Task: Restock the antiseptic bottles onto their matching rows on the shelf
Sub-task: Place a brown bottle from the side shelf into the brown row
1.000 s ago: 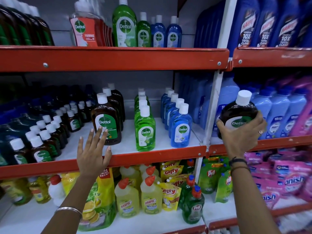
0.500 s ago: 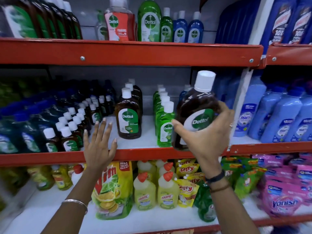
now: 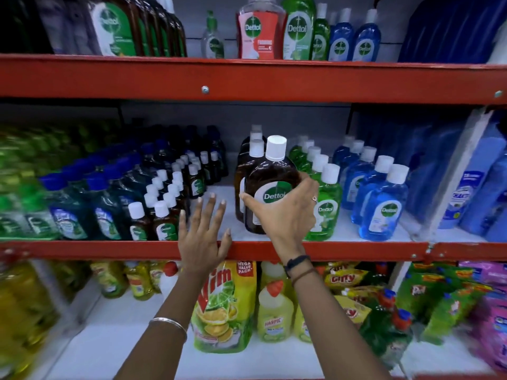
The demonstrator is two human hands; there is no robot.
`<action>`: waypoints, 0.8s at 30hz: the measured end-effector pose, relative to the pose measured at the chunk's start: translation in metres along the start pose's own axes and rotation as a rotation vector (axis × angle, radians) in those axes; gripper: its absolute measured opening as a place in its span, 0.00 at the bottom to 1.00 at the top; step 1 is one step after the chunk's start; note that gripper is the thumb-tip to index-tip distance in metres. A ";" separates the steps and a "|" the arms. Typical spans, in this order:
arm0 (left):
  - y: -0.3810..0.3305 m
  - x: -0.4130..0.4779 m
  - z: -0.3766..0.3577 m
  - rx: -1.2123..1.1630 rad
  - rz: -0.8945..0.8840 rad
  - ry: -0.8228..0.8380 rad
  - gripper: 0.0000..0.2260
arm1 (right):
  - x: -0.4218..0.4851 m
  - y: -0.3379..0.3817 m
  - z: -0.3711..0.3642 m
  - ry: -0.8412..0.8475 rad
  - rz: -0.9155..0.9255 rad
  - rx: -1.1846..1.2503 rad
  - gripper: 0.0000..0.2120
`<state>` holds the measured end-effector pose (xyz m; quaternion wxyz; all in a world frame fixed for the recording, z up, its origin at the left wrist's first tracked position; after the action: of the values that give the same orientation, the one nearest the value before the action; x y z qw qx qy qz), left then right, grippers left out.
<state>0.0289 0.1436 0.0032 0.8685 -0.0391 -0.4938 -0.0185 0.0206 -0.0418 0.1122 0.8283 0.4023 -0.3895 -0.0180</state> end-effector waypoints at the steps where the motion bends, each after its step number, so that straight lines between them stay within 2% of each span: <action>1: 0.000 0.000 0.000 -0.006 -0.003 -0.009 0.26 | -0.001 -0.001 -0.007 0.014 -0.008 -0.020 0.51; 8: -0.003 0.002 0.003 -0.050 -0.023 -0.042 0.25 | -0.011 -0.002 -0.038 0.084 -0.037 -0.118 0.51; 13: -0.005 0.002 0.004 -0.113 0.007 0.045 0.25 | -0.011 -0.009 -0.038 0.081 0.004 -0.159 0.51; 15: -0.008 0.005 0.008 -0.191 0.057 0.106 0.25 | -0.011 -0.015 -0.036 0.100 0.068 -0.117 0.47; 18: -0.020 0.010 0.018 -0.489 0.141 0.125 0.24 | -0.014 -0.035 -0.033 0.243 0.013 0.214 0.42; 21: -0.038 0.017 0.026 -1.047 0.369 0.213 0.26 | -0.023 -0.057 -0.033 0.430 -0.170 0.525 0.36; 22: -0.043 0.020 0.026 -1.179 0.445 0.243 0.26 | -0.024 -0.060 -0.033 0.479 -0.207 0.588 0.37; 24: -0.050 0.023 0.026 -1.288 0.514 0.278 0.25 | -0.025 -0.062 -0.034 0.569 -0.252 0.683 0.43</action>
<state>0.0147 0.0962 0.0389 0.7046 -0.6577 -0.2443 -0.1060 0.0433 -0.0525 0.0416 0.7135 0.6855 -0.0781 0.1219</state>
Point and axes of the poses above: each hand's wrist, its own x-axis towards the middle knuckle, its own z-axis out of the back of the hand, y = z × x, the point moved 4 cm from there along x, towards the middle knuckle, and after that the axes turned 6 degrees about -x, right-handed, at the moved point
